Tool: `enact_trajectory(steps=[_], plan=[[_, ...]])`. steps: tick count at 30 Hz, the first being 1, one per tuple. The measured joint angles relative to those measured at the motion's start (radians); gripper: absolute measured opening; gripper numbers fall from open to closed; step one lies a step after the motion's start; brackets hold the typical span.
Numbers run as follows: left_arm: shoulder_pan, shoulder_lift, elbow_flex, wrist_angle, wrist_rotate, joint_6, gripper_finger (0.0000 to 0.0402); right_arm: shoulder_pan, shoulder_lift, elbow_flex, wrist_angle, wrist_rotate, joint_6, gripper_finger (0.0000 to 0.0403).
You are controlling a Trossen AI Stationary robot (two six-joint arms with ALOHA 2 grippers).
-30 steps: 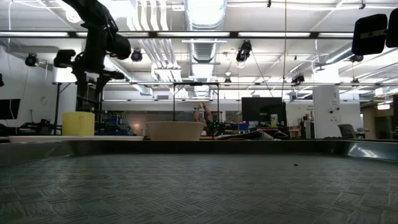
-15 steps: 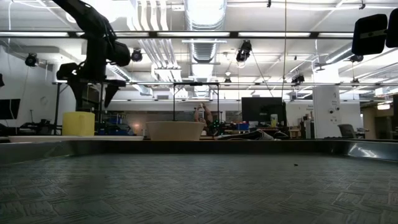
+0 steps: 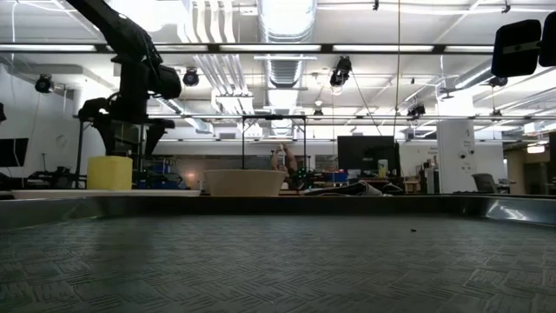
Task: Set up tray
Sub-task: Put the yellow mug on the black serving tray
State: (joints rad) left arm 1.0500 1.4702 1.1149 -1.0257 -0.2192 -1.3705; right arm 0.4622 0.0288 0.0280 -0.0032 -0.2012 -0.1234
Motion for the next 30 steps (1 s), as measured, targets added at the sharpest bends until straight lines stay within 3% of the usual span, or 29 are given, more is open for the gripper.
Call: enact_trajectory(steps=[11, 16, 22, 30], plan=[[0.0, 0.071, 0.029, 0.001, 0.012, 0.001, 0.0356, 0.0, 0.0, 0.0, 0.0, 0.0, 0.0, 0.01], [0.0, 0.079, 0.029, 0.0, 0.03, 0.006, 0.0338, 0.0, 0.0, 0.0, 0.0, 0.0, 0.0, 0.01], [0.0, 0.079, 0.029, -0.005, 0.033, 0.007, 0.0277, 0.0, 0.0, 0.0, 0.0, 0.0, 0.0, 0.01], [0.0, 0.079, 0.029, -0.011, 0.039, 0.028, 0.0151, 0.0, 0.0, 0.0, 0.0, 0.0, 0.0, 0.01]])
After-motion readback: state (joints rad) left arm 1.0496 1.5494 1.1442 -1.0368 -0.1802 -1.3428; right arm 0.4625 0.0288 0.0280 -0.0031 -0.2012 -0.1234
